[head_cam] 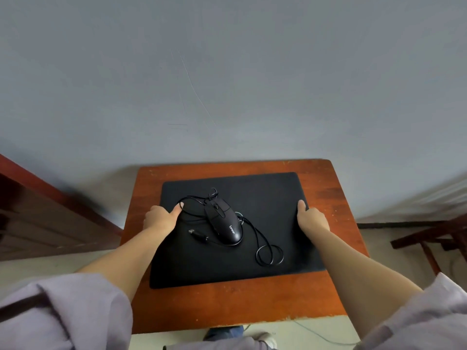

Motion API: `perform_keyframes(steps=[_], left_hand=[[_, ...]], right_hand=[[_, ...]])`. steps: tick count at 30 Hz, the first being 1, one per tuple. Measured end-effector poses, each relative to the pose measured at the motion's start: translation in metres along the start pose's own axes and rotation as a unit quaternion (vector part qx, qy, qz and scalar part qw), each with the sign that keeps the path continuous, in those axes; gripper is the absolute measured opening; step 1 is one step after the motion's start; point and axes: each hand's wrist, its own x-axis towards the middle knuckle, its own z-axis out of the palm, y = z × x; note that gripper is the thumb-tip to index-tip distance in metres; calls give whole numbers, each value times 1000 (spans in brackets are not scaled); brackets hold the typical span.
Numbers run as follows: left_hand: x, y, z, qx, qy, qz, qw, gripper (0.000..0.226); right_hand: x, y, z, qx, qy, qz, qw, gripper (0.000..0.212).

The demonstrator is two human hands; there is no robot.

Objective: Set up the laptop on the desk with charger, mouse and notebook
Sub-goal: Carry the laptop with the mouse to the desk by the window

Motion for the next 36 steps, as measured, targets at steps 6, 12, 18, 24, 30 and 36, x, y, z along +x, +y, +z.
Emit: perform_keyframes(steps=[6, 12, 18, 24, 30, 36], left_hand=[[3, 14, -1, -61, 5, 42, 997, 84], [-21, 89, 23, -34, -13, 164, 986, 80], [-110, 184, 91, 16, -105, 306, 946, 80], [-262, 240, 188, 73, -203, 428, 877, 82], [-427, 240, 295, 118, -280, 490, 817, 78], [-574, 214, 395, 164, -336, 524, 765, 77]], right_hand=[[-5, 16, -4, 48, 57, -6, 997, 73], [-21, 75, -38, 141, 126, 73, 979, 70], [-65, 197, -77, 236, 218, 198, 926, 66], [-142, 350, -99, 293, 301, 333, 844, 67], [-225, 500, -106, 322, 334, 435, 772, 68], [-298, 634, -122, 318, 354, 513, 714, 69]])
